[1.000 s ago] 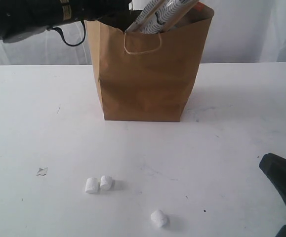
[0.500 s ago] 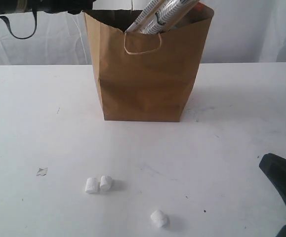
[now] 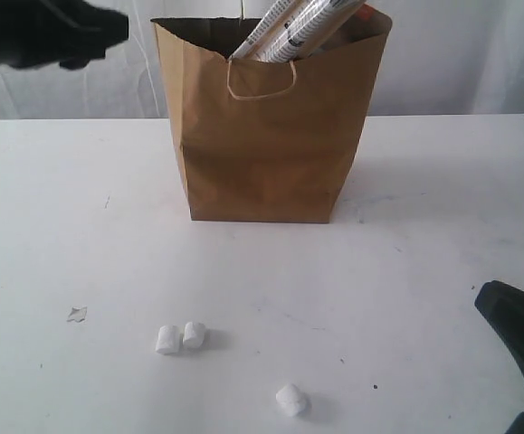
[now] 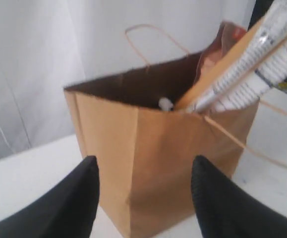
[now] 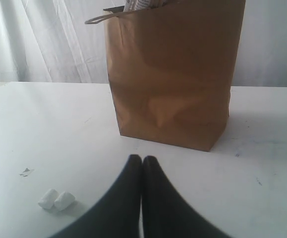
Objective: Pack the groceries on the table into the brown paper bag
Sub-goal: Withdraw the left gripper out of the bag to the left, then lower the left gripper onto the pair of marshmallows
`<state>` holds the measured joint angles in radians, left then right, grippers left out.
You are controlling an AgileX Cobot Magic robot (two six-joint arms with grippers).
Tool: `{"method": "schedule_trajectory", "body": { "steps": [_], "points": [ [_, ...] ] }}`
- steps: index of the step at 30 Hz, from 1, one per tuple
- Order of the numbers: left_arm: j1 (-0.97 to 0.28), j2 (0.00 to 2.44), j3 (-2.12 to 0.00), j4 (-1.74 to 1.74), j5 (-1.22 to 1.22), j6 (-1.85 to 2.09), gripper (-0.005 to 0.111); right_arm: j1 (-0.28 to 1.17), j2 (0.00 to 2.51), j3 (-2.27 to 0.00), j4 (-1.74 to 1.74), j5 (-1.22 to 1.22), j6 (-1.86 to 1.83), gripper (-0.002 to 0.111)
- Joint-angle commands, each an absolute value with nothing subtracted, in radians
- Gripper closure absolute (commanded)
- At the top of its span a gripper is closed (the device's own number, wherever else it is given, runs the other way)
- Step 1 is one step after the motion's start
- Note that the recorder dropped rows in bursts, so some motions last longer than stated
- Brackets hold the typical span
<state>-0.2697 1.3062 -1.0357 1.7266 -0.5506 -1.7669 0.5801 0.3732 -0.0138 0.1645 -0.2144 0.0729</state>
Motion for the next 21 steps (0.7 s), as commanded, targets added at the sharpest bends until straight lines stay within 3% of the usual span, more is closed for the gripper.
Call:
{"method": "schedule_trajectory", "body": {
  "steps": [1, 10, 21],
  "points": [
    [-0.261, 1.257, -0.89, 1.744, -0.602, -1.846, 0.048, 0.575, 0.366, -0.008, 0.165, -0.219, 0.075, 0.108],
    [-0.27, 1.257, -0.649, 1.744, -0.625, -2.019, 0.048, 0.575, 0.366, -0.008, 0.165, -0.219, 0.075, 0.108],
    [-0.386, 1.32, -0.572, 1.744, -0.502, -2.112, 0.048, 0.575, 0.366, -0.008, 0.165, -0.219, 0.075, 0.108]
  ]
}}
